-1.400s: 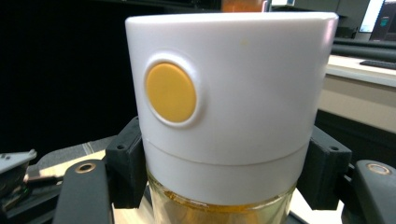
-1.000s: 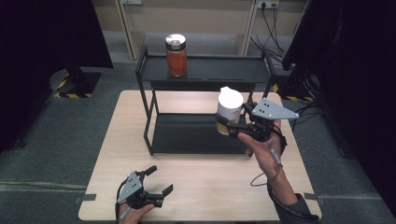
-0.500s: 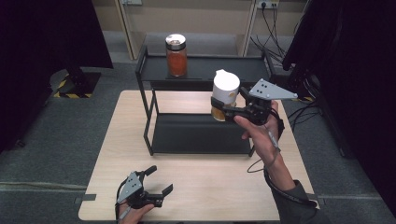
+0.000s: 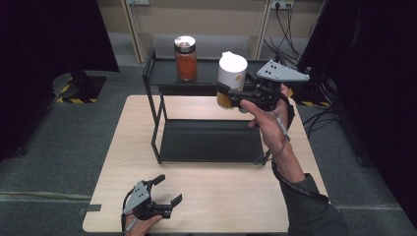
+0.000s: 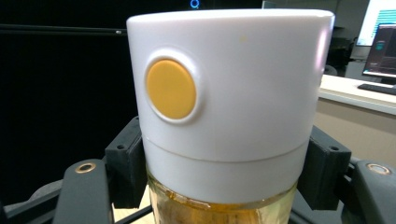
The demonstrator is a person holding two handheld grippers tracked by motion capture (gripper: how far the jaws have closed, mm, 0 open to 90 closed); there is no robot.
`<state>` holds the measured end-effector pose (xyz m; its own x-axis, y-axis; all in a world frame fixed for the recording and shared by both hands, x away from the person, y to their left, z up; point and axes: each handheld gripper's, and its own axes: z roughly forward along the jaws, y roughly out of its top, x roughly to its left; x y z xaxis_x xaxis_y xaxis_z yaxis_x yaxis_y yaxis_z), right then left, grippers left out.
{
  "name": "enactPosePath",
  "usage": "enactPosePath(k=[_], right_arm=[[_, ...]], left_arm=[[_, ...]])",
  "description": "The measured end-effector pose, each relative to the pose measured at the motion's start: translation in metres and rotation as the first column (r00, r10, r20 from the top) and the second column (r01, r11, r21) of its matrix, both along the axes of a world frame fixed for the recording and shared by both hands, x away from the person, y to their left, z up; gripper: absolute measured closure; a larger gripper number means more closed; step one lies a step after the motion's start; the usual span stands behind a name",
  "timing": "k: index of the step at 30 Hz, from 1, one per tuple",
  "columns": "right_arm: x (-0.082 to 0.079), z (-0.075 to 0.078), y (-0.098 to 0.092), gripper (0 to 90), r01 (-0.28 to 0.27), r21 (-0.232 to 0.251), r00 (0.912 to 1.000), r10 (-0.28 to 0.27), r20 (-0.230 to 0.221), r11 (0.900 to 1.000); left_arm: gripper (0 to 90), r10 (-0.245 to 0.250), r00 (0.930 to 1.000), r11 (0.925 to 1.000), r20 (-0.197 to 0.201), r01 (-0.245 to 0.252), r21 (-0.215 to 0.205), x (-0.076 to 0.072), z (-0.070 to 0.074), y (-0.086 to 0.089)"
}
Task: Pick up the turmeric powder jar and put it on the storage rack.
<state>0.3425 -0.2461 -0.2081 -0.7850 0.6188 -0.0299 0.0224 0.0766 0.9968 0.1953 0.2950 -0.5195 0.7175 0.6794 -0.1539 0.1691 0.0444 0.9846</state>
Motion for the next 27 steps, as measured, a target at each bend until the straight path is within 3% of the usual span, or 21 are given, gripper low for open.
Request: enactPosePath(k=[18, 27], right_arm=[[0.036, 0.018, 0.019, 31.0, 0.092, 0.019, 0.9957, -0.092, -0.015, 0.996], [0.055, 0.017, 0.037, 31.0, 0.143, 0.014, 0.9895, -0.143, -0.018, 0.99]], left_arm=[[2.1, -0.003, 1.0, 1.0, 0.001, 0.003, 0.0, 0.0, 0.0, 0.0], [2.1, -0.004, 1.0, 1.0, 0.003, 0.004, -0.001, 0.0, 0.0, 0.001]])
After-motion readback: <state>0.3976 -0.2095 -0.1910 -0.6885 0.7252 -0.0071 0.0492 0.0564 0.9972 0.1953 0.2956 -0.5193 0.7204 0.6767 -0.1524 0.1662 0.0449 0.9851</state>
